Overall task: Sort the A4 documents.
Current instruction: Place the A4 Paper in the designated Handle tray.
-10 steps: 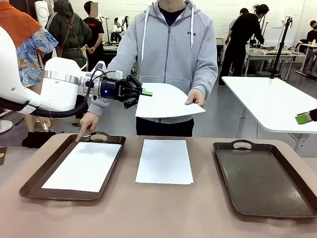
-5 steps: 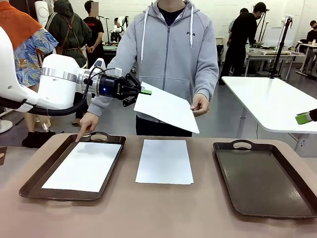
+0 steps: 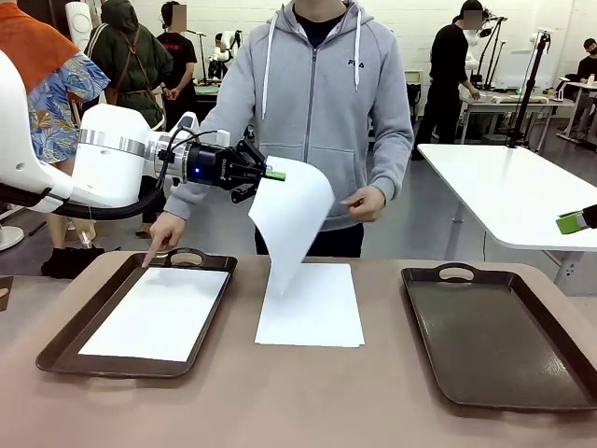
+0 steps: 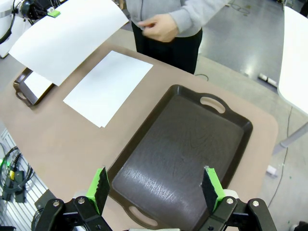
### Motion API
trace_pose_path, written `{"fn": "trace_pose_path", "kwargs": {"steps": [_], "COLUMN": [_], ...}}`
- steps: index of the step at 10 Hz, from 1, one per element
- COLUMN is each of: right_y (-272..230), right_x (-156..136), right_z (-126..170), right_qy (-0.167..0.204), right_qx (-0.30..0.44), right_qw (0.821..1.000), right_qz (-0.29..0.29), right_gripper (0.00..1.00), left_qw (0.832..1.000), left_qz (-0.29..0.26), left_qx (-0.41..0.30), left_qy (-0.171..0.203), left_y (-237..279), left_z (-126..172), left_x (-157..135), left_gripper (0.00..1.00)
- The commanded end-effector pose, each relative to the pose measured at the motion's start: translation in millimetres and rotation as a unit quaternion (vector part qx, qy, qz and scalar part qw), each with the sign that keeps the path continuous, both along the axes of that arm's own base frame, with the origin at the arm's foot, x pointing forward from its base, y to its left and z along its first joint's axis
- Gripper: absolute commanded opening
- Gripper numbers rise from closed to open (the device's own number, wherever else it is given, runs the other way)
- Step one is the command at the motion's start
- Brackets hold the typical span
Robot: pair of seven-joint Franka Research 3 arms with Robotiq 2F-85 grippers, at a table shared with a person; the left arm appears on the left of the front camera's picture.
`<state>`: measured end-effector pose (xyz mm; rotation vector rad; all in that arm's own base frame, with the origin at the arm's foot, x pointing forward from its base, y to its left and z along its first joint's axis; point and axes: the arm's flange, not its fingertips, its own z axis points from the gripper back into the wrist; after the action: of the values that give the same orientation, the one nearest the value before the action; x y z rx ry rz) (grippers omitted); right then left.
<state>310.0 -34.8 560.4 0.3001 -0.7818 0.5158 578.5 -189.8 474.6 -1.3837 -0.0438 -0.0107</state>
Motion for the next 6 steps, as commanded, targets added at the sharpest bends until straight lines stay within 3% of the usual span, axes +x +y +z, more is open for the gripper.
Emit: {"fn": "trace_pose_path", "kwargs": {"steps": [1, 6], "right_y": [0.5, 0.5], "right_x": [1.0, 1.0], "right_z": [-1.7, -1.7], "right_qy": [0.001, 0.001], "right_qx": [0.005, 0.005], "right_qw": [1.0, 1.0], "right_qz": [0.005, 0.005], "right_gripper": [1.0, 1.0], "left_qw": [1.0, 1.0], "left_qz": [0.001, 0.001], "left_qx": [0.003, 0.003], "left_qy": [-0.001, -0.001], "left_y": [-0.5, -0.5], "left_z": [-0.8, -0.8], "left_x": [0.9, 0.9], "left_gripper": [0.0, 0.0]}}
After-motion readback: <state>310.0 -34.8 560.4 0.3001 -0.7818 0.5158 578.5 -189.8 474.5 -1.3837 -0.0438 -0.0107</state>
